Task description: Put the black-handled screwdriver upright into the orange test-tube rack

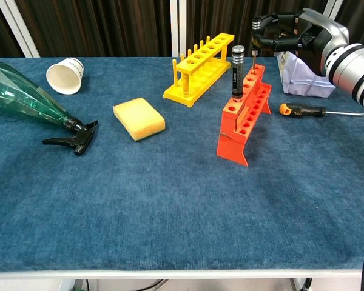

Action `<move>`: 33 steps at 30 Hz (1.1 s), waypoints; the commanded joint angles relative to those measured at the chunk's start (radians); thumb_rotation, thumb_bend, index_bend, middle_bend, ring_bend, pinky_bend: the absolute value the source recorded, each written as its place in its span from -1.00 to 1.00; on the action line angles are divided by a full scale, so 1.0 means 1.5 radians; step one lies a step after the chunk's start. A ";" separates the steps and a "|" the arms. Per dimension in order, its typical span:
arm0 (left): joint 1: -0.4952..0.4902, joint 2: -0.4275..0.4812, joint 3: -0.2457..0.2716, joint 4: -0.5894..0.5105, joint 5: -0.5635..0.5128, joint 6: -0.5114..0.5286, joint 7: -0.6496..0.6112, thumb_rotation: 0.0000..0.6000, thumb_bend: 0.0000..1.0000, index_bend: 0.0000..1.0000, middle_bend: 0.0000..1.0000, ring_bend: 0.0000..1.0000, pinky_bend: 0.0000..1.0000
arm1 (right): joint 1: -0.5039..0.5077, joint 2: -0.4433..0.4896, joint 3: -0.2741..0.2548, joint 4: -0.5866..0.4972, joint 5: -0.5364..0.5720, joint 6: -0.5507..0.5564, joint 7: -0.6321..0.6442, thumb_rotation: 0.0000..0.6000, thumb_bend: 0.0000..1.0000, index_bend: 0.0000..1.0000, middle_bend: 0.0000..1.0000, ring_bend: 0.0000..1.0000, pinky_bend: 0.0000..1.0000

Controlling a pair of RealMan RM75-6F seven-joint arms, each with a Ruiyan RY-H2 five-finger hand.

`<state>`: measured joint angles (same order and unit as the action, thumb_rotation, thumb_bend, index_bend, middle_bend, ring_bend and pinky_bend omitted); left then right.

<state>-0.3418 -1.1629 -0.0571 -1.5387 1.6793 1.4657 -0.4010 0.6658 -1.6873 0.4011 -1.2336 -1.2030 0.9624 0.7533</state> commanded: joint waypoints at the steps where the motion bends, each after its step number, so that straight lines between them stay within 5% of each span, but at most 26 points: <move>1: 0.000 0.000 0.001 0.000 -0.001 0.001 0.001 1.00 -0.85 -0.73 -0.83 -0.90 -0.61 | 0.000 -0.001 -0.002 0.003 0.001 -0.006 0.006 1.00 -0.26 0.44 -0.89 -1.00 -1.00; 10: 0.001 0.002 0.002 -0.002 -0.002 0.006 0.003 1.00 -0.85 -0.73 -0.83 -0.90 -0.61 | -0.004 0.003 -0.010 0.006 -0.018 -0.006 0.030 1.00 -0.49 -0.16 -0.93 -1.00 -1.00; 18: 0.001 0.001 0.005 -0.001 0.004 0.011 0.004 1.00 -0.85 -0.73 -0.83 -0.90 -0.61 | -0.018 0.022 -0.017 -0.009 -0.038 0.012 0.055 1.00 -0.76 -0.92 -0.96 -1.00 -1.00; 28: 0.016 0.014 0.012 -0.015 0.010 0.032 0.032 1.00 -0.85 -0.73 -0.83 -0.90 -0.62 | -0.096 0.108 -0.066 -0.074 -0.147 0.139 0.100 1.00 -0.72 -0.99 -0.97 -1.00 -1.00; 33: 0.048 0.035 0.027 -0.030 0.005 0.051 0.102 1.00 -0.85 -0.73 -0.83 -0.90 -0.62 | -0.172 0.195 -0.138 -0.111 -0.243 0.259 -0.038 1.00 -0.58 -0.99 -0.99 -1.00 -1.00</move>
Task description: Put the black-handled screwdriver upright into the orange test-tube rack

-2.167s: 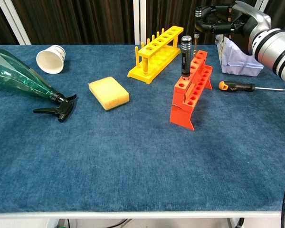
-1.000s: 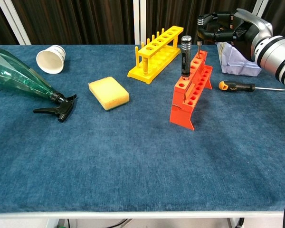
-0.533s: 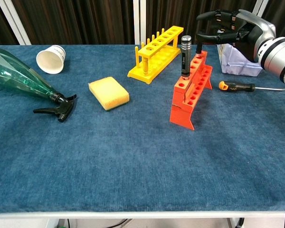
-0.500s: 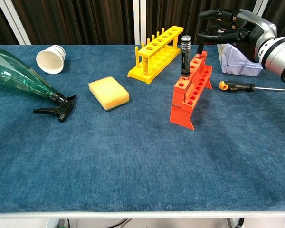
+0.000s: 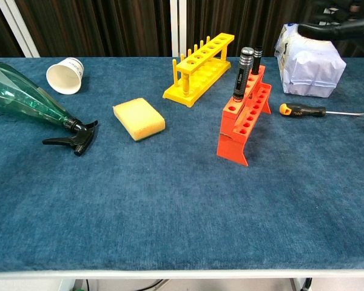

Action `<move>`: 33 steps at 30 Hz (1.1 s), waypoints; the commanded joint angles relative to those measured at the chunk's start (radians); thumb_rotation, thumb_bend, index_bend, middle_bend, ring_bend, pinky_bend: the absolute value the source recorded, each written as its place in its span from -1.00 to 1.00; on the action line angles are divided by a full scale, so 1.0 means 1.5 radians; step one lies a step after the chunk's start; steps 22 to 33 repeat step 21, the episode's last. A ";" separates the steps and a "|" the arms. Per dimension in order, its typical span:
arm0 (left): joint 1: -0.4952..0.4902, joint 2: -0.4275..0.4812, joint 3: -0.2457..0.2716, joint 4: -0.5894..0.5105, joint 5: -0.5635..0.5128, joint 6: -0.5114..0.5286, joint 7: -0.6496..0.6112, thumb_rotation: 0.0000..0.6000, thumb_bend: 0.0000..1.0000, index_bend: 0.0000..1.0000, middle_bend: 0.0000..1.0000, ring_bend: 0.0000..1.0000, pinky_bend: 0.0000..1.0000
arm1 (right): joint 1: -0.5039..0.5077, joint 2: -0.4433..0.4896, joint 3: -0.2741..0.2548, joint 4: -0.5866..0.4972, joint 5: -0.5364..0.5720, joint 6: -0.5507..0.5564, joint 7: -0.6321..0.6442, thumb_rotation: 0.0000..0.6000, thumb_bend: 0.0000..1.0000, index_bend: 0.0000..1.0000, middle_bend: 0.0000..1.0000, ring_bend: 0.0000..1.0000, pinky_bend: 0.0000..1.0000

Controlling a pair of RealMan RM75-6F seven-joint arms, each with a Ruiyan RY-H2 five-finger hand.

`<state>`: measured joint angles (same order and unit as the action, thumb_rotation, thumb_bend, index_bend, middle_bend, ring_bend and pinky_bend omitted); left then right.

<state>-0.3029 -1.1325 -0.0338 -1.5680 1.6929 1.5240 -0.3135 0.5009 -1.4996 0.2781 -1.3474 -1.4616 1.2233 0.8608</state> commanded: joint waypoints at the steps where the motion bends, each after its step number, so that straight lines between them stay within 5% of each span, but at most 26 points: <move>1: 0.033 0.021 0.018 -0.016 -0.009 0.015 0.068 1.00 -0.85 -0.73 -0.83 -0.90 -0.62 | -0.086 0.090 -0.072 -0.045 -0.083 0.114 -0.172 1.00 -0.57 -0.99 -1.00 -1.00 -1.00; 7: 0.092 0.029 0.048 -0.019 -0.020 0.047 0.162 1.00 -0.85 -0.73 -0.83 -0.90 -0.62 | -0.206 0.159 -0.131 -0.064 -0.084 0.230 -0.403 1.00 -0.56 -0.99 -1.00 -1.00 -1.00; 13: 0.153 0.000 0.078 0.044 -0.015 0.091 0.196 1.00 -0.85 -0.74 -0.83 -0.90 -0.62 | -0.294 0.189 -0.167 -0.070 -0.013 0.250 -0.510 1.00 -0.54 -1.00 -1.00 -1.00 -1.00; 21: 0.193 -0.031 0.090 0.122 -0.036 0.095 0.154 1.00 -0.85 -0.76 -0.85 -0.92 -0.64 | -0.330 0.183 -0.171 -0.040 0.033 0.230 -0.506 1.00 -0.46 -1.00 -1.00 -1.00 -1.00; 33: 0.193 -0.031 0.090 0.122 -0.036 0.095 0.154 1.00 -0.85 -0.76 -0.85 -0.92 -0.64 | -0.330 0.183 -0.171 -0.040 0.033 0.230 -0.506 1.00 -0.46 -1.00 -1.00 -1.00 -1.00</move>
